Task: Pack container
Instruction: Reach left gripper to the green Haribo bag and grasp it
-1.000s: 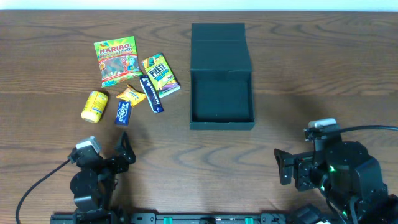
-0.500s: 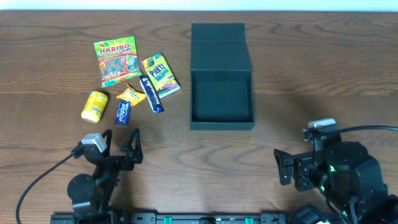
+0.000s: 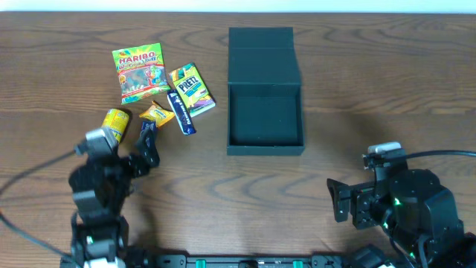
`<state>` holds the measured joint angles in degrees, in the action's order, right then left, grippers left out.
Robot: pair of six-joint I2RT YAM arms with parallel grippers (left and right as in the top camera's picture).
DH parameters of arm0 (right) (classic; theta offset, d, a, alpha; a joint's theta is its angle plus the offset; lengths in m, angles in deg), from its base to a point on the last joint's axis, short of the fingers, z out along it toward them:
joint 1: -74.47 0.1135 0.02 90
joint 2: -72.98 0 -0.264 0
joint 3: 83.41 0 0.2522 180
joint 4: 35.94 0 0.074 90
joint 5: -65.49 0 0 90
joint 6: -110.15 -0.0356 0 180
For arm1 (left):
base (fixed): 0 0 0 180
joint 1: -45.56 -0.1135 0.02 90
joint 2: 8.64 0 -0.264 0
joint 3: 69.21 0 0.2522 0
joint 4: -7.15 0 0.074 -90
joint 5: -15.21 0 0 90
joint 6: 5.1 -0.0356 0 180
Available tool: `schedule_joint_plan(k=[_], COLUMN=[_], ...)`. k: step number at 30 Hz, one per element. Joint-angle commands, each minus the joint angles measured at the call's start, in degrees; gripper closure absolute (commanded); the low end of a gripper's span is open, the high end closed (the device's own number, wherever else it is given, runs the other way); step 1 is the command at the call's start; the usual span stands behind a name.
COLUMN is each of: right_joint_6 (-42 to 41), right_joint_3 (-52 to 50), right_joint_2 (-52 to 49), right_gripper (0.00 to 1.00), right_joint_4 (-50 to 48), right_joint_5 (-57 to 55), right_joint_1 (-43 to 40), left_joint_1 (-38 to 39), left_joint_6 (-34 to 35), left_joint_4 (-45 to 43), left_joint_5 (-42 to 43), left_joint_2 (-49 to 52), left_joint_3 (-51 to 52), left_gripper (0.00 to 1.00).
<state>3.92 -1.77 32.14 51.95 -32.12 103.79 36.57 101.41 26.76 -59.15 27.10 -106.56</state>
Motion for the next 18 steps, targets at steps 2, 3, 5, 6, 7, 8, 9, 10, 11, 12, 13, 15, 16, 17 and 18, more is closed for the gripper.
schedule_joint_plan(k=[2,3,5,6,7,8,9,10,11,12,13,15,16,17,18], right_joint_6=[0.6,0.6,0.6,0.6,0.6,0.6,0.6,0.6,0.6,0.6,0.6,0.6,0.6,0.6,0.6], right_joint_3=[0.4,0.4,0.4,0.4,0.4,0.4,0.4,0.4,0.4,0.4,0.4,0.4,0.4,0.4,0.4], right_joint_2=[0.1,0.1,0.1,0.1,0.1,0.1,0.1,0.1,0.1,0.1,0.1,0.1,0.1,0.1,0.1], right_gripper=[0.01,0.01,0.01,0.01,0.01,0.01,0.01,0.01,0.01,0.01,0.01,0.01,0.01,0.01,0.01], right_joint_4=[0.0,0.0,0.0,0.0,0.0,0.1,0.0,0.0,0.0,0.1,0.0,0.0,0.0,0.0,0.0], right_joint_5=[-0.3,-0.3,-0.3,-0.3,-0.3,-0.3,-0.3,-0.3,-0.3,-0.3,-0.3,-0.3,-0.3,-0.3,-0.3], right_joint_1=[-0.5,-0.5,-0.5,-0.5,-0.5,-0.5,-0.5,-0.5,-0.5,-0.5,-0.5,-0.5,-0.5,-0.5,-0.5], left_joint_1=[-0.3,-0.3,-0.3,-0.3,-0.3,-0.3,-0.3,-0.3,-0.3,-0.3,-0.3,-0.3,-0.3,-0.3,-0.3], left_joint_6=[-5.6,-6.5,-8.4,-9.2,-10.1,-10.5,-11.3,-12.2,-12.8,-13.1,-13.3,-13.8,-14.1,-14.8,-15.3], left_joint_4=[0.8,1.4,2.8,3.3,3.9,4.2,4.5,4.6,4.7,4.7,4.7,4.7,4.7,4.6,4.7], left_joint_5=[-2.8,-2.8,-2.8,-2.8,-3.2,-4.0,-4.7,-4.7,-4.7,-4.7,-4.7,-4.7,-4.7,-4.7,-4.7], left_joint_2=[12.3,15.9,23.0,25.4,28.7,31.3,34.4,37.4,39.9,42.3,45.0,50.1,52.5,55.1,57.5], left_joint_3=[-10.1,-12.9,-18.5,-20.5,-23.1,-25.2,-27.5,-29.7,-31.5,-33.4,-35.4,-39.2,-41.0,-42.9,-44.6], left_gripper=[0.05,0.05,0.05,0.05,0.05,0.05,0.05,0.05,0.05,0.04,0.05,0.05,0.05,0.05,0.04])
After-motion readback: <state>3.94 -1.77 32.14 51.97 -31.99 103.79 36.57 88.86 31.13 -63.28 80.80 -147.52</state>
